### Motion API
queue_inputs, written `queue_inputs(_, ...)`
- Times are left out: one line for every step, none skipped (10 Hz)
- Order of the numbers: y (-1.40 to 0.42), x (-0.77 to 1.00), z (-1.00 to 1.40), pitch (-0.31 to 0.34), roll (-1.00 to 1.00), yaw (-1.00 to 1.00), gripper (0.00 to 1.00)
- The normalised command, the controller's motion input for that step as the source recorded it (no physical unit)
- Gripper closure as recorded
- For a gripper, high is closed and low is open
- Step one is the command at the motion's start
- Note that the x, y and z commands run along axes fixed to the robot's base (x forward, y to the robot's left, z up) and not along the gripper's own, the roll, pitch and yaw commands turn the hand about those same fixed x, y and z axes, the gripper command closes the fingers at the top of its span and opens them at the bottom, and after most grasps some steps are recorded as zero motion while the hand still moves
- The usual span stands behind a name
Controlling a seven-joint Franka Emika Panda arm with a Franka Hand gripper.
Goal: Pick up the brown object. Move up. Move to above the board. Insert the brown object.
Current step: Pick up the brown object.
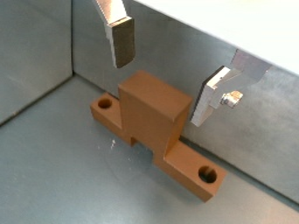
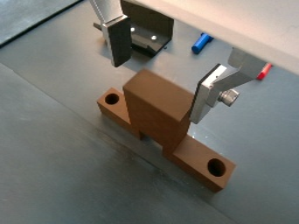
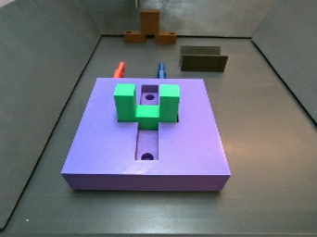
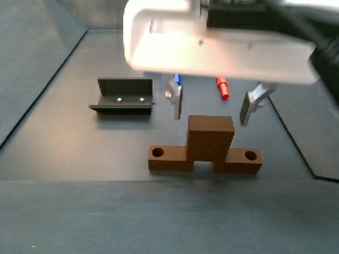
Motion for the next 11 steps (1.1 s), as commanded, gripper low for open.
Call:
queue_inputs(0.05, 0.03, -0.37, -0.149, -0.17, 0.0, 0.0)
queue_inputs(0.03, 0.0, -0.38, -0.141, -0.16, -0.01, 0.0)
queue_inputs(0.02, 0.0, -0.39, -0.147, -0.15, -0.01, 0.0)
queue_inputs(0.04, 0.0, -0.38, -0.139, -0.15, 0.0, 0.0)
queue_inputs(0.08, 0.0, -0.16, -0.07, -0.06, 0.0, 0.0)
queue_inputs(0.01, 0.0, -0.05, 0.0, 0.0, 0.0, 0.0)
queue_inputs(0.0, 0.0, 0.0, 0.0, 0.0, 0.0, 0.0)
queue_inputs(0.0, 0.0, 0.0, 0.0, 0.0, 0.0, 1.0)
queue_inputs(0.0, 0.0, 0.0, 0.0, 0.0, 0.0, 1.0)
queue_inputs(0.0, 0.0, 0.0, 0.0, 0.0, 0.0, 1.0)
queue_inputs(0.0, 0.0, 0.0, 0.0, 0.0, 0.0, 1.0)
